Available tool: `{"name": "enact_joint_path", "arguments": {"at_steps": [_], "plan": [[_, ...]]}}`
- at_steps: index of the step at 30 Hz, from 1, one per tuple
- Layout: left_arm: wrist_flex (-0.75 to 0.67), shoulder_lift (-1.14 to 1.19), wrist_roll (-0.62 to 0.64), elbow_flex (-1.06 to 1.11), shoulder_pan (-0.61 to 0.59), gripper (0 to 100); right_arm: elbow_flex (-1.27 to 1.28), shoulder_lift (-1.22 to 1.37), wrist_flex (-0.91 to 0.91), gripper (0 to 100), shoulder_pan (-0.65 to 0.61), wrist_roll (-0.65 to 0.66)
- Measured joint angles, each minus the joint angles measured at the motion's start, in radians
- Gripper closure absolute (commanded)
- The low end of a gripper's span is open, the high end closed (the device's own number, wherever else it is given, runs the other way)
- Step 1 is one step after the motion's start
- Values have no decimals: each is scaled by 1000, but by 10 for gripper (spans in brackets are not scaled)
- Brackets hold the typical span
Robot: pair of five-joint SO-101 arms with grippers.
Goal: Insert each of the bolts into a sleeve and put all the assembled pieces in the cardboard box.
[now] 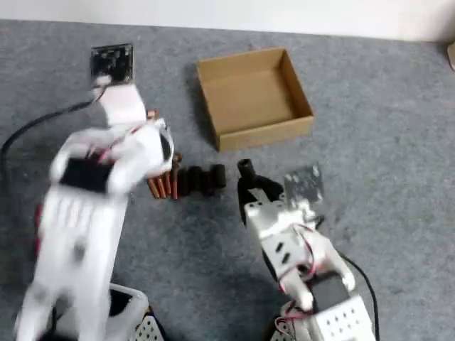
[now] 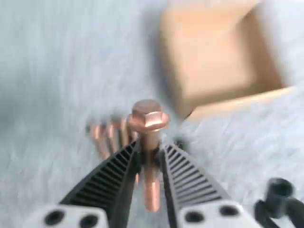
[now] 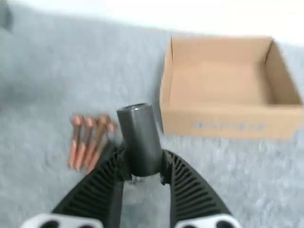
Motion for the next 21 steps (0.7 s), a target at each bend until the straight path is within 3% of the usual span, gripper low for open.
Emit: {"name": "enact_joint_path", "arguments": {"at_steps": [4, 11, 17, 21], "plan": [[-49, -278, -18, 81, -3, 996, 66, -132, -35, 994, -20, 0], [-428, -586, 104, 465, 8, 996, 127, -104, -173, 994, -150, 0], [-644, -870, 146, 819, 152, 996, 141, -157, -190, 994, -160, 0], [-720, -1034, 144, 919, 196, 996, 141, -163, -190, 994, -164, 0]]}}
